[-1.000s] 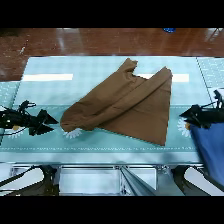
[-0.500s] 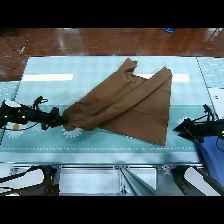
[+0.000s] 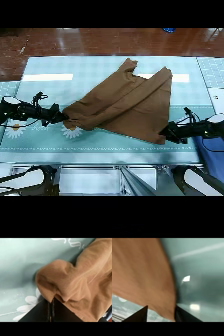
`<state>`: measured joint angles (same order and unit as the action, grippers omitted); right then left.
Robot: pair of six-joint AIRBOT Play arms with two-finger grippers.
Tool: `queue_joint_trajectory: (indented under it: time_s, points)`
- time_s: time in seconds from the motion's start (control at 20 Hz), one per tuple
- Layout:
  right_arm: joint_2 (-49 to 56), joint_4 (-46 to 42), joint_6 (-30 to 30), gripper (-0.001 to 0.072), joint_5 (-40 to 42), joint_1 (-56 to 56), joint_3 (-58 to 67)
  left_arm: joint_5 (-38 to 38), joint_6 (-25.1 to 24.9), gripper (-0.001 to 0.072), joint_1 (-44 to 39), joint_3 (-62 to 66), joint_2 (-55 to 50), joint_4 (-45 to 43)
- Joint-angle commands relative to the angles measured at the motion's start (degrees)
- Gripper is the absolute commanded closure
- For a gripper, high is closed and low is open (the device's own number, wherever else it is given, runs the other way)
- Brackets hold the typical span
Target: Fold the shirts.
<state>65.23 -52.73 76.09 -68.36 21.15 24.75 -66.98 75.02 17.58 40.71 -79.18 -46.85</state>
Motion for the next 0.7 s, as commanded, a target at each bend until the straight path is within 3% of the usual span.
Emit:
queue_joint_trajectory:
  time_s: [0.0,0.1,0.25,0.4,0.65]
  points:
    - [3.2,12.6,-3.8,0.0444,6.3,-6.4,0.7,0.4,0.0,0.0689,-0.1,0.2,0.0,0.6]
    - [4.3,19.3,-10.1,0.0694,6.5,-10.4,4.1,0.9,-1.5,0.0689,-0.1,0.5,0.0,4.3]
    - [4.1,19.4,-9.7,0.0694,-0.4,-12.2,18.1,0.5,-2.6,0.0689,-0.1,4.3,1.2,13.2]
    - [1.6,16.1,-4.4,0.0694,-5.6,-10.1,41.8,0.6,-5.8,0.069,-0.1,16.9,7.0,26.3]
    - [-2.2,11.6,2.3,0.0694,-7.1,-5.3,82.3,8.0,-4.4,0.069,1.4,46.6,18.4,25.0]
